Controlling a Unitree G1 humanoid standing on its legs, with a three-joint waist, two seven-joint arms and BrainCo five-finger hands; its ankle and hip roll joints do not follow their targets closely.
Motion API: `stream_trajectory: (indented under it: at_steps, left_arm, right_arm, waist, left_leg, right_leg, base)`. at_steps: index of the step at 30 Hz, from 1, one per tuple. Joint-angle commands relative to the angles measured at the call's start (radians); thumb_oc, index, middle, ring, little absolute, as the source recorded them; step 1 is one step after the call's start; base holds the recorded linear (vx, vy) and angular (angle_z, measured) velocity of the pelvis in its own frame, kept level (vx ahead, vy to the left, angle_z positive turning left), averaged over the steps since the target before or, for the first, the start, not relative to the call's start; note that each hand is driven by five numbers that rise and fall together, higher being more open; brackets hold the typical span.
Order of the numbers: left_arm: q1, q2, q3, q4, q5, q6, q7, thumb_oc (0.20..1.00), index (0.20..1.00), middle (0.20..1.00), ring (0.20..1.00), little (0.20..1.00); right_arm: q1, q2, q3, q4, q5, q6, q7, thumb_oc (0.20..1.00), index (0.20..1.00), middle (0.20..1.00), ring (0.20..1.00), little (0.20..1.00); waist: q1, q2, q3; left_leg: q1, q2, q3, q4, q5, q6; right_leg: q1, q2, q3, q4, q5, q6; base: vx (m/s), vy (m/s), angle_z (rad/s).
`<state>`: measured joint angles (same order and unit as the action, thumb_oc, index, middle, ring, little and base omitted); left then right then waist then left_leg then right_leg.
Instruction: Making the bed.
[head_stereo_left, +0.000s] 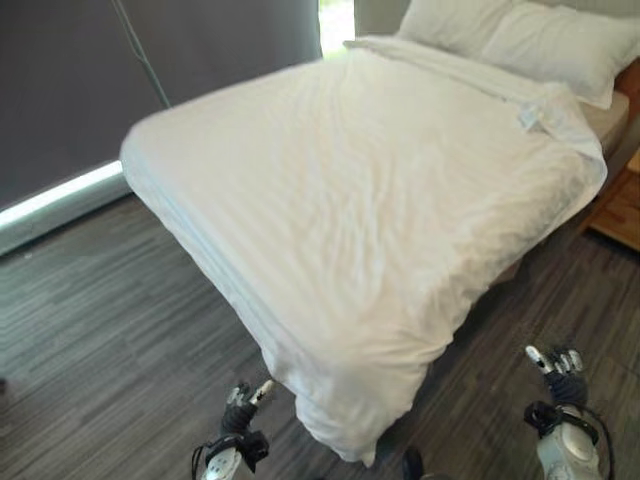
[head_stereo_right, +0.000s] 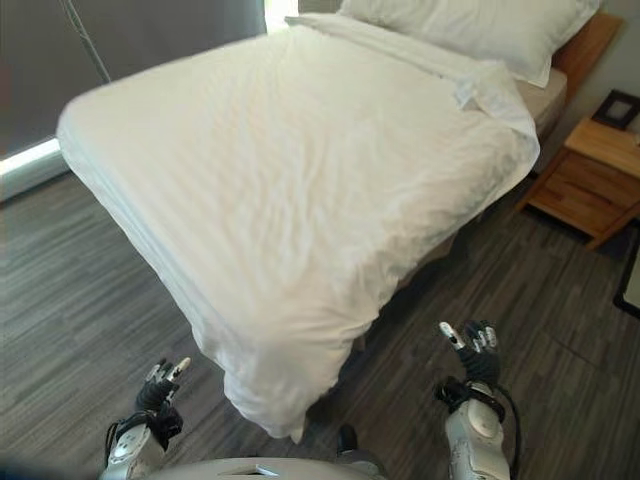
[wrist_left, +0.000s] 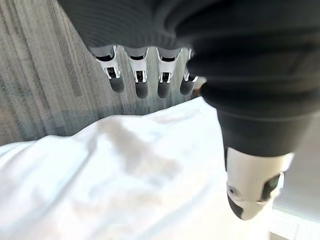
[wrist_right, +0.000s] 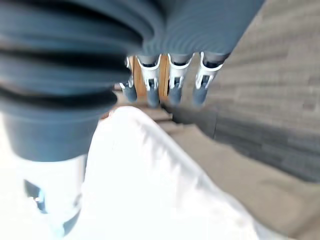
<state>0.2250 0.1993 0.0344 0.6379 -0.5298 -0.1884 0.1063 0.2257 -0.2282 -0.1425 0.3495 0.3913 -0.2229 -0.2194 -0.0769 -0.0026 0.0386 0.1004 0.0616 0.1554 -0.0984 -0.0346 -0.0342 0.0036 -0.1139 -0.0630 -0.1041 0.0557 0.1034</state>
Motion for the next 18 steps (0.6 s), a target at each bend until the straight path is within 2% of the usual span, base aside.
stream_trajectory:
  at_steps: [1,3,4,5,6,7,9,10,11,12,13,14,15,16,17,18]
  left_arm:
    - [-0.036,0.045,0.042,-0.070,0.041,-0.040,-0.012,1.000,1.000,1.000,1.000,1.000]
    - [-0.060,0.053,0.036,-0.091,0.050,-0.043,-0.013,1.000,1.000,1.000,1.000,1.000]
    - [-0.076,0.058,0.032,-0.093,0.055,-0.048,-0.005,1.000,1.000,1.000,1.000,1.000]
    - [-0.078,0.059,0.032,-0.092,0.056,-0.048,-0.005,1.000,1.000,1.000,1.000,1.000]
    - [-0.107,0.077,0.015,-0.122,0.064,-0.056,0.003,1.000,1.000,1.000,1.000,1.000]
    - [-0.110,0.098,-0.001,-0.182,0.088,-0.062,0.007,1.000,1.000,1.000,1.000,1.000]
    - [-0.110,0.099,0.000,-0.183,0.089,-0.061,0.008,1.000,1.000,1.000,1.000,1.000]
    - [-0.117,0.097,-0.006,-0.184,0.086,-0.063,0.010,1.000,1.000,1.000,1.000,1.000]
    - [-0.126,0.086,-0.003,-0.181,0.070,-0.060,0.013,1.000,1.000,1.000,1.000,1.000]
    - [-0.122,0.080,0.010,-0.193,0.053,-0.061,0.017,1.000,1.000,1.000,1.000,1.000]
    - [-0.111,0.072,0.016,-0.211,0.035,-0.059,0.015,1.000,1.000,1.000,1.000,1.000]
    - [-0.109,0.073,0.016,-0.213,0.034,-0.058,0.014,1.000,1.000,1.000,1.000,1.000]
    - [-0.091,0.062,0.032,-0.234,0.008,-0.059,0.022,1.000,1.000,1.000,1.000,1.000]
    - [-0.053,0.037,0.028,-0.265,-0.015,-0.051,0.016,1.000,1.000,1.000,1.000,1.000]
    - [-0.032,0.034,0.028,-0.278,-0.007,-0.051,0.019,1.000,1.000,1.000,1.000,1.000]
    - [-0.021,0.033,0.029,-0.291,-0.019,-0.052,0.020,1.000,1.000,1.000,1.000,1.000]
  right_arm:
    - [0.010,-0.030,-0.071,-0.089,-0.034,-0.042,0.019,1.000,1.000,1.000,1.000,1.000]
    - [0.033,0.012,-0.099,-0.135,0.016,-0.062,0.022,1.000,1.000,1.000,1.000,1.000]
    - [0.024,0.027,-0.103,-0.151,0.040,-0.073,0.018,1.000,1.000,1.000,1.000,1.000]
    - [0.024,0.027,-0.104,-0.152,0.040,-0.072,0.018,1.000,1.000,1.000,1.000,1.000]
    - [0.009,0.054,-0.104,-0.198,0.073,-0.093,0.015,1.000,1.000,1.000,1.000,1.000]
    - [0.011,0.062,-0.077,-0.250,0.050,-0.102,0.009,1.000,1.000,1.000,1.000,1.000]
    - [0.011,0.063,-0.076,-0.251,0.049,-0.101,0.008,1.000,1.000,1.000,1.000,1.000]
    - [0.006,0.062,-0.050,-0.246,0.053,-0.098,0.015,1.000,1.000,1.000,1.000,1.000]
    - [-0.001,0.062,-0.002,-0.234,0.081,-0.091,0.027,1.000,1.000,1.000,1.000,1.000]
    - [-0.010,0.063,0.011,-0.230,0.105,-0.092,0.030,1.000,1.000,1.000,1.000,1.000]
    - [-0.017,0.059,0.018,-0.231,0.122,-0.090,0.035,1.000,1.000,1.000,1.000,1.000]
    - [-0.016,0.059,0.018,-0.230,0.123,-0.090,0.036,1.000,1.000,1.000,1.000,1.000]
    - [-0.041,0.065,0.039,-0.226,0.154,-0.100,0.023,1.000,1.000,1.000,1.000,1.000]
    - [-0.103,0.075,0.078,-0.228,0.196,-0.107,0.004,1.000,1.000,1.000,1.000,1.000]
    - [-0.117,0.074,0.089,-0.231,0.207,-0.109,0.007,1.000,1.000,1.000,1.000,1.000]
    - [-0.106,0.078,0.102,-0.271,0.220,-0.109,0.021,1.000,1.000,1.000,1.000,1.000]
  waist:
    - [-0.010,-0.015,0.050]
    - [-0.051,-0.023,0.062]
    - [-0.065,-0.028,0.070]
    - [-0.060,-0.028,0.069]
    - [-0.087,-0.025,0.099]
    - [-0.086,0.001,0.139]
    - [-0.086,-0.001,0.135]
    - [-0.079,0.013,0.143]
    - [-0.052,0.031,0.147]
    - [-0.030,0.036,0.137]
    - [-0.018,0.025,0.129]
    - [-0.018,0.025,0.129]
    - [0.018,0.022,0.116]
    - [0.068,0.007,0.091]
    - [0.080,-0.003,0.085]
    - [0.094,-0.014,0.087]
  left_leg:
    - [-0.012,0.019,-0.004,0.058,0.004,-0.008]
    - [0.005,-0.009,0.030,0.066,-0.021,0.012]
    - [0.004,-0.024,0.050,0.061,-0.023,0.018]
    - [0.003,-0.025,0.055,0.060,-0.022,0.019]
    - [-0.027,-0.039,0.109,0.063,-0.015,0.024]
    - [-0.067,-0.035,0.150,0.079,0.007,0.033]
    - [-0.073,-0.037,0.151,0.080,0.010,0.033]
    - [-0.082,-0.032,0.166,0.077,0.021,0.036]
    - [-0.085,-0.019,0.224,0.064,0.045,0.051]
    - [-0.085,-0.024,0.258,0.060,0.041,0.055]
    - [-0.092,-0.032,0.276,0.058,0.042,0.053]
    - [-0.091,-0.032,0.276,0.058,0.042,0.052]
    - [-0.109,-0.022,0.352,0.065,0.052,0.060]
    - [-0.149,-0.009,0.452,0.099,0.045,0.078]
    - [-0.163,0.005,0.487,0.120,0.041,0.075]
    - [-0.186,0.037,0.507,0.153,0.061,0.053]
  right_leg:
    - [0.003,-0.094,0.011,0.088,-0.011,0.082]
    - [-0.015,-0.120,0.053,0.094,0.034,0.107]
    - [-0.045,-0.128,0.077,0.090,0.090,0.125]
    - [-0.048,-0.128,0.082,0.089,0.092,0.126]
    - [-0.144,-0.141,0.112,0.093,0.183,0.153]
    - [-0.178,-0.148,0.034,0.199,0.135,0.139]
    - [-0.187,-0.149,0.037,0.203,0.135,0.139]
    - [-0.171,-0.148,-0.006,0.246,0.076,0.117]
    - [-0.139,-0.150,-0.118,0.379,-0.027,0.071]
    - [-0.090,-0.158,-0.199,0.444,-0.083,0.063]
    - [-0.053,-0.157,-0.231,0.427,-0.113,0.058]
    - [-0.049,-0.156,-0.233,0.423,-0.112,0.057]
    - [0.004,-0.181,-0.345,0.465,-0.117,0.053]
    - [0.067,-0.207,-0.452,0.510,-0.096,0.059]
    - [0.073,-0.194,-0.455,0.478,-0.103,0.061]
    - [0.088,-0.135,-0.446,0.370,-0.169,0.029]
  base:
    - [-0.06,0.215,-0.22]
    - [-0.16,0.225,-0.29]
    - [-0.15,0.122,-0.34]
    - [-0.33,0.164,-0.70]
    - [-0.52,0.275,-1.14]
    - [-0.53,0.267,-1.29]
    - [-0.20,0.119,-0.74]
    - [-0.29,0.227,-0.75]
    - [-0.36,0.310,-0.98]
    - [-0.35,0.228,-1.44]
    - [-0.16,0.078,-1.38]
    - [-0.22,0.043,-1.36]
    - [-0.35,0.076,-1.20]
    - [-0.43,0.051,-1.31]
    - [-0.40,-0.132,-2.03]
    - [-0.18,-0.168,-2.43]
